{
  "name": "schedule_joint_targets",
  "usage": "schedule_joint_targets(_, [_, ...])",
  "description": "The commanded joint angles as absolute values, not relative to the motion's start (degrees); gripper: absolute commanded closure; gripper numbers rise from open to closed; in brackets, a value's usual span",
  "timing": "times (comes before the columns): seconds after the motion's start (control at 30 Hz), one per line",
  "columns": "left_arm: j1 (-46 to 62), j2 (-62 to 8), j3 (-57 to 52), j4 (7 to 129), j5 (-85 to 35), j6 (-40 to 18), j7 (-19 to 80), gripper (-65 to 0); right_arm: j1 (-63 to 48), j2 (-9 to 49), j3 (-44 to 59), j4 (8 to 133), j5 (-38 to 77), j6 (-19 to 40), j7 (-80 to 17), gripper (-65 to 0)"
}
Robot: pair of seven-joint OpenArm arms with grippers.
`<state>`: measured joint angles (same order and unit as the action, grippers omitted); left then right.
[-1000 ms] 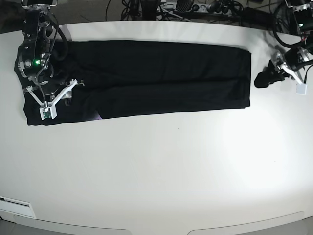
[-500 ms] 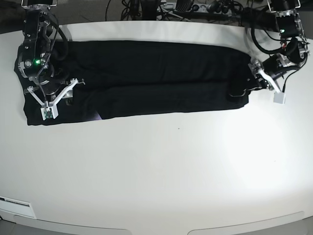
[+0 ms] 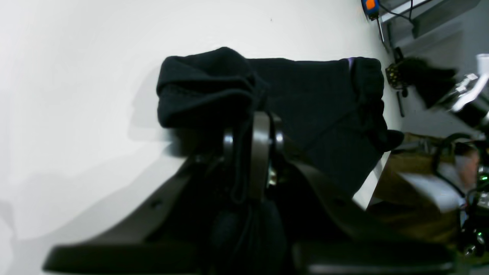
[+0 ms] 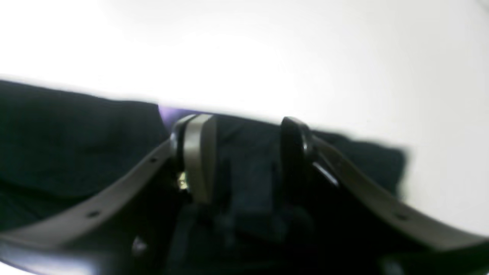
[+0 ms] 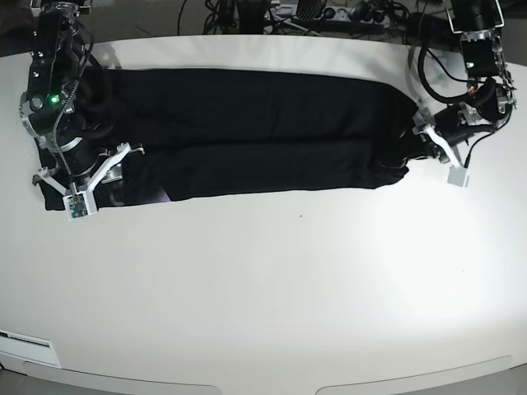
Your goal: Fold the T-shirt properly
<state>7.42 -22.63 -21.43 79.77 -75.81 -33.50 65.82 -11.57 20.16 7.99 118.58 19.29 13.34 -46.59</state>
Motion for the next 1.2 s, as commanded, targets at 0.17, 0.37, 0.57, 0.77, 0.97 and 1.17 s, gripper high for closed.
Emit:
schedule_joint_targets(0.17, [7.6,-27.9,-21.6,79.5,-73.9,-33.1,66.9,0.0,-12.9,23.2,8.3,121.6,20.4,14.2,-45.7,0.0])
schedule_joint_targets(0.37, [7.4,-33.4,-21.6,79.5,-74.0,-33.0,65.4,0.0,-17.2,23.2,8.3,119.8,23.8,18.7,-44.9,0.0])
schedule_joint_targets(0.57, [6.6,-37.7,-22.2,79.5,-74.0,-33.0,65.3,0.0,-17.5,23.2,8.3,118.3,19.2,19.0,-42.2,0.0])
schedule_joint_targets(0.77, [6.3,-42.2,-22.2,79.5,-74.0,-33.0,64.5,0.0,-17.5,23.2,8.3,118.3,19.5,18.0,-42.7,0.0])
schedule_joint_targets(0.97, [6.0,-43.2,-22.2,79.5,-75.9,-33.1,65.1,0.0,-19.2,22.5,8.3,118.2,22.0,18.6,-42.7,0.0])
schedule_joint_targets(1.17, [6.0,-43.2,-22.2,79.5,-80.8,-35.0,66.5,0.0,-21.1,21.9,8.3,116.2,21.6,19.6,-39.7,0.0])
